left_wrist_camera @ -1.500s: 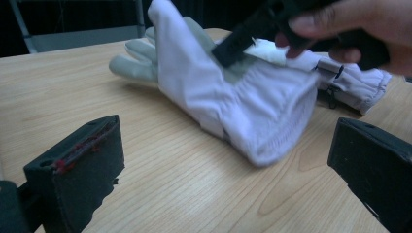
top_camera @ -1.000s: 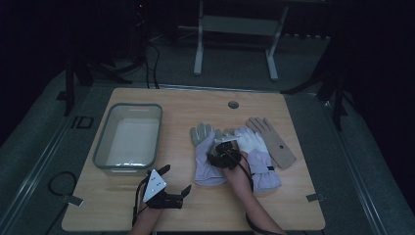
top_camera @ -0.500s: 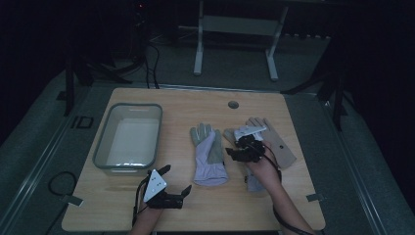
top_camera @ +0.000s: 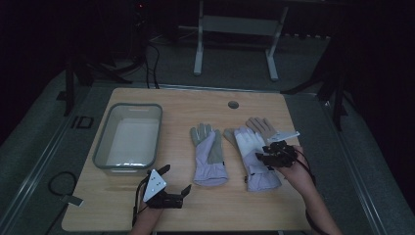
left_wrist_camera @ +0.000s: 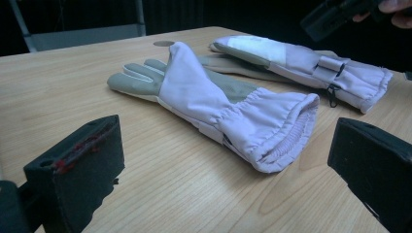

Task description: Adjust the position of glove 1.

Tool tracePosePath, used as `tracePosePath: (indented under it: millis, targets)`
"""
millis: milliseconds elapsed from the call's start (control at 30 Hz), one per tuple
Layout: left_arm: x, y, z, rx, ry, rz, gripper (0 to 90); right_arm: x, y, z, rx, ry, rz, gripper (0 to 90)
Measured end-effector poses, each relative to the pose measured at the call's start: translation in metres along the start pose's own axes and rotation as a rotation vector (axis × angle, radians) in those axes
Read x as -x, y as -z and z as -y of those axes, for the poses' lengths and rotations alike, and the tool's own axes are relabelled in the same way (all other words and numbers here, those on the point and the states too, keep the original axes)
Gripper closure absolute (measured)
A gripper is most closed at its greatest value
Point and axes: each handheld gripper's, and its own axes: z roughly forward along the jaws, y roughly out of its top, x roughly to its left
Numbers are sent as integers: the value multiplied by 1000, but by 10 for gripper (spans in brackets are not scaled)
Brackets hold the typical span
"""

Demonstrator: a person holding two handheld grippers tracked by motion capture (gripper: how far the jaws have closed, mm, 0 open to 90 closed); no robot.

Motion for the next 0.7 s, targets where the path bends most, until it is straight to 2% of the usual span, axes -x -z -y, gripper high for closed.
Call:
tracePosePath:
  millis: [133,233,367,400,500,533,700]
  targets:
    - [0,0,0,1,2,-2,0,5,-9,10,-4,-13,-25,516]
    - [0,0,0,2,0,-2,0,10,-22,18,-4,-23,-55,484]
    - [0,0,0,2,0,-3,0,12,-33,27,-7,-41,-78,485]
    - [0,0,0,3,1,-3,0,12,-34,29,2,-45,-82,496]
    - [0,0,0,2,2,-3,0,10,-36,33,26,-49,-94,612]
    - [0,0,0,1,3,-4,0,8,-36,33,28,-52,-89,619]
    - [0,0,0,-1,-1,-9,0,-4,-33,32,21,-72,-25,761]
